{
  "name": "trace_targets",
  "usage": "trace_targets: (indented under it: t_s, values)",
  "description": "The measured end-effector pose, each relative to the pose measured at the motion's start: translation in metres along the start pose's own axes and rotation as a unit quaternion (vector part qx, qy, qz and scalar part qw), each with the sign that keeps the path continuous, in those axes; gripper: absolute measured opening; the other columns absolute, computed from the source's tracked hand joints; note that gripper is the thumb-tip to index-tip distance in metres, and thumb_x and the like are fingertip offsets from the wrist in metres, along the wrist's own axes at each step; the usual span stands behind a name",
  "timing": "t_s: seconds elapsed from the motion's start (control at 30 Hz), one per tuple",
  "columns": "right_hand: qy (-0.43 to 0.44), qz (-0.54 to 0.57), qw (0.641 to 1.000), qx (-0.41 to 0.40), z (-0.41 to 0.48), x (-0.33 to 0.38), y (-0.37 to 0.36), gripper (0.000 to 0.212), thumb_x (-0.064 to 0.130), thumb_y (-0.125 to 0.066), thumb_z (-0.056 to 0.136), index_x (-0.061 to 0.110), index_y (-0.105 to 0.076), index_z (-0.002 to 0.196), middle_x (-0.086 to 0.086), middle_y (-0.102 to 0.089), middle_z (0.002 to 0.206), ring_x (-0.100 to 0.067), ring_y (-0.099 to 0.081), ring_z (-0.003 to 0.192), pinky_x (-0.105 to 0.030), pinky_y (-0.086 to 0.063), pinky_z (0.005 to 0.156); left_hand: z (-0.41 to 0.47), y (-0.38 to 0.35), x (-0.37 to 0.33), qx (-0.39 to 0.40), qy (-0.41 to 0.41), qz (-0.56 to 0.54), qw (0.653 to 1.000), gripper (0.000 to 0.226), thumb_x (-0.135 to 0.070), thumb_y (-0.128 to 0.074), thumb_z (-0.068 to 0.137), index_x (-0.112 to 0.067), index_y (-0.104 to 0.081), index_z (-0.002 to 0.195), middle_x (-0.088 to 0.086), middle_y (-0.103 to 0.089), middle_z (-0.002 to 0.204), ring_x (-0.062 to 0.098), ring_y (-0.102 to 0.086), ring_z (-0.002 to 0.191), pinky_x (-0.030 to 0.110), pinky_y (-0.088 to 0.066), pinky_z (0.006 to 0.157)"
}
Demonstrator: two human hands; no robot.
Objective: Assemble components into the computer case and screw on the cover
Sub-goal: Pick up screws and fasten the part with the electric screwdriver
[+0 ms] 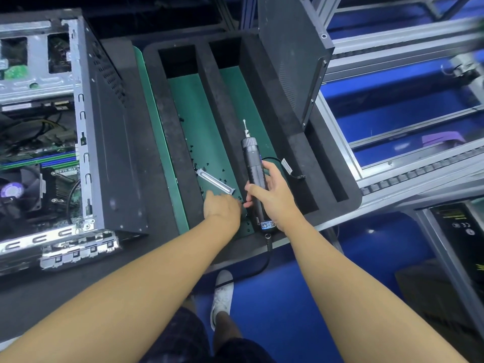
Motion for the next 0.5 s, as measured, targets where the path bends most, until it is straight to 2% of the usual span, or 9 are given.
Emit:
trace_targets:
  t_s: [0.07,0.17,0.27,0.37,0.43,0.5]
  values:
    - [-0.001,-0.001,1.000,-0.001,-0.001,0.001,0.000,0.060,-0.001,-0.064,0.094,0.017,-0.040,0.147,-0.019,-0.057,0.108,-0.017,-0.062,0.069,-0.037,-0.061,0.068,-0.004,0.011,0.008,-0.007,-0.012,-0.014,1.000,0.038,-0.011,-0.052,0.091,-0.023,-0.053,0.127,-0.001,-0.061,0.125,0.021,-0.058,0.117,0.033,-0.032,0.101]
    - [-0.001,0.003,1.000,0.001,-0.002,0.003,0.000,0.059,-0.002,-0.062,0.094,0.016,-0.040,0.146,-0.019,-0.058,0.106,-0.017,-0.061,0.067,-0.037,-0.061,0.068,-0.009,0.028,0.021,0.009,-0.060,-0.013,0.998,0.033,-0.005,-0.052,0.092,-0.016,-0.057,0.123,0.003,-0.063,0.126,0.024,-0.060,0.116,0.033,-0.039,0.098]
    - [-0.002,0.007,1.000,0.002,-0.003,0.004,-0.001,0.061,-0.002,-0.062,0.094,0.014,-0.038,0.148,-0.016,-0.057,0.104,-0.015,-0.061,0.066,-0.035,-0.060,0.068,-0.016,0.042,0.031,0.086,-0.107,-0.007,0.991,0.028,-0.005,-0.060,0.090,-0.015,-0.068,0.114,0.007,-0.064,0.122,0.028,-0.062,0.109,0.037,-0.050,0.092]
    - [-0.004,0.012,1.000,0.001,-0.003,0.003,-0.001,0.061,-0.002,-0.063,0.094,0.014,-0.038,0.148,-0.014,-0.057,0.102,-0.015,-0.060,0.065,-0.035,-0.060,0.069,-0.017,0.043,0.031,0.152,-0.134,0.014,0.979,0.027,-0.003,-0.062,0.089,-0.015,-0.069,0.113,0.007,-0.061,0.124,0.032,-0.061,0.112,0.041,-0.050,0.099]
    - [-0.006,0.017,1.000,0.002,-0.002,0.003,-0.001,0.062,-0.002,-0.063,0.093,0.014,-0.038,0.148,-0.014,-0.057,0.103,-0.015,-0.061,0.064,-0.036,-0.060,0.069,-0.015,0.035,0.025,0.175,-0.170,0.010,0.970,0.024,-0.001,-0.058,0.090,-0.015,-0.074,0.101,0.003,-0.063,0.117,0.029,-0.062,0.107,0.036,-0.050,0.096]
    - [-0.006,0.021,1.000,0.002,-0.002,0.002,-0.001,0.062,-0.002,-0.063,0.093,0.014,-0.038,0.148,-0.014,-0.057,0.102,-0.015,-0.061,0.063,-0.037,-0.061,0.070,-0.014,0.020,0.018,0.205,-0.198,0.015,0.959,0.037,0.003,-0.048,0.091,-0.016,-0.078,0.102,0.001,-0.062,0.112,0.025,-0.060,0.099,0.031,-0.048,0.089]
Point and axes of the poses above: each hand's wrist, its own z-axis towards the middle knuckle, its own y-axis out of the back of the hand, x = y × z, the point moved 7 cm from there along z, towards the middle knuckle
